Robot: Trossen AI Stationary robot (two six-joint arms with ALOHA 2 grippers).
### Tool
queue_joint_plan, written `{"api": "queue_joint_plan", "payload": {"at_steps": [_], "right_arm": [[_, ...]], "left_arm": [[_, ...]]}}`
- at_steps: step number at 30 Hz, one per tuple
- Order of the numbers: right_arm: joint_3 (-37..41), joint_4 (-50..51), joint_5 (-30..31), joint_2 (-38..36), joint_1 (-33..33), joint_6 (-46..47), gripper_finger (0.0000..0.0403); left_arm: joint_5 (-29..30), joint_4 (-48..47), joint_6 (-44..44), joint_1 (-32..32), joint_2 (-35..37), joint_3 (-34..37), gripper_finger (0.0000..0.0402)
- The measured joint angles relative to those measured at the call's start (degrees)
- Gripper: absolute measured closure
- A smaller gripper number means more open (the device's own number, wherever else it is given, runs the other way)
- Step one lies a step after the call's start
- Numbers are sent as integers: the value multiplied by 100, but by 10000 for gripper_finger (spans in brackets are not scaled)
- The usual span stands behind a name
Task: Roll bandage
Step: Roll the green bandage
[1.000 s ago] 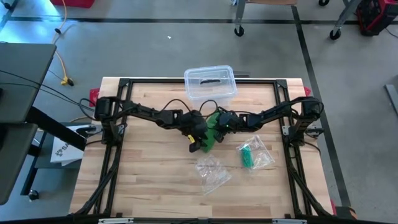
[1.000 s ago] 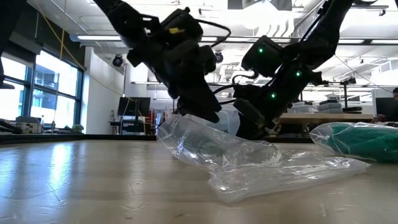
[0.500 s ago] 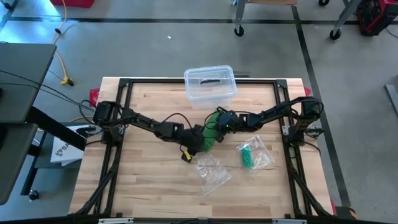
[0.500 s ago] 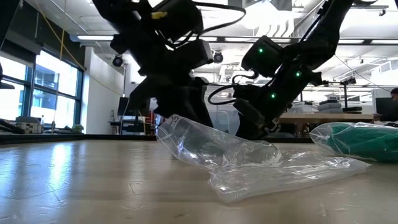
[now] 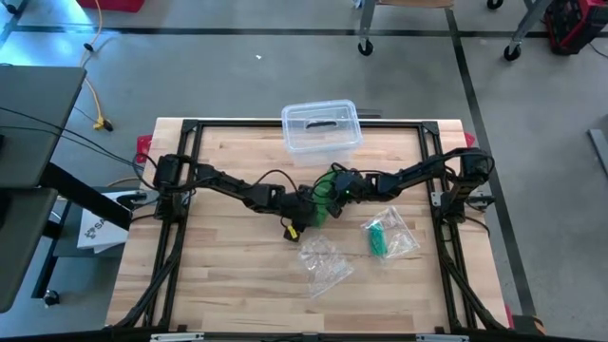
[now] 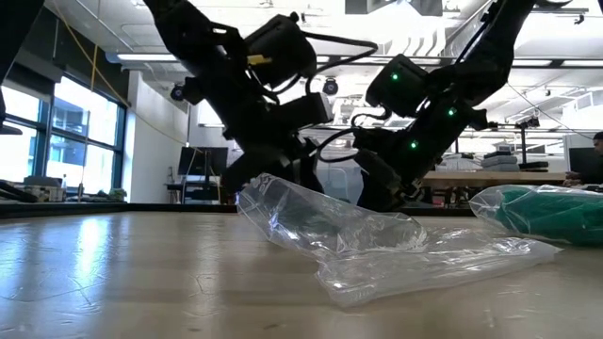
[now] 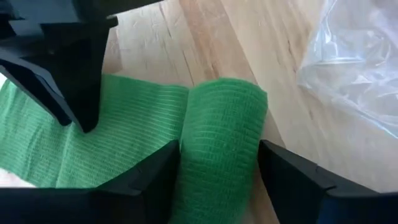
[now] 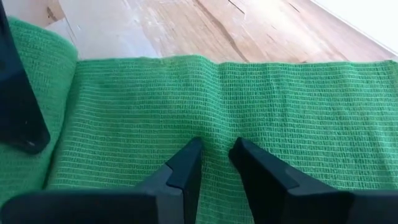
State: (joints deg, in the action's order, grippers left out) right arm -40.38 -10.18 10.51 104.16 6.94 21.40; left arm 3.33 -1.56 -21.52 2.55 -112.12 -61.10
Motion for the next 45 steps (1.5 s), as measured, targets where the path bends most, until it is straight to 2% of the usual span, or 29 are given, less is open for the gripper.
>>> {"api": "queue_joint_plan", "payload": {"at_steps": [5, 9, 12, 16, 23, 32, 38, 45], "right_arm": [[0, -41, 58, 4, -130, -113, 302], [0, -82, 20, 9, -240, -258, 302], [0, -149, -18, 11, -334, -422, 302], [0, -359, -53, 15, -500, -748, 302], [14, -789, 124, 31, -789, -1130, 300], [20, -837, 201, -247, -855, -939, 268], [13, -1017, 235, -333, -626, -702, 272], [-11, -1001, 183, 144, -185, -461, 304]], "left_arm": [[-293, -240, 155, 1, 143, 11, 251], [-977, -456, 534, 3, 238, 17, 307], [-1508, -609, 854, 18, 304, -8, 326], [-1958, -581, 1206, 26, 322, -2, 328], [-1976, -388, 1401, 20, 322, -2, 324], [-1958, -313, 1407, 17, 330, -2, 324], [-1937, -292, 1399, 15, 332, -5, 324], [-1943, -132, 1513, 14, 335, -11, 323]]}}
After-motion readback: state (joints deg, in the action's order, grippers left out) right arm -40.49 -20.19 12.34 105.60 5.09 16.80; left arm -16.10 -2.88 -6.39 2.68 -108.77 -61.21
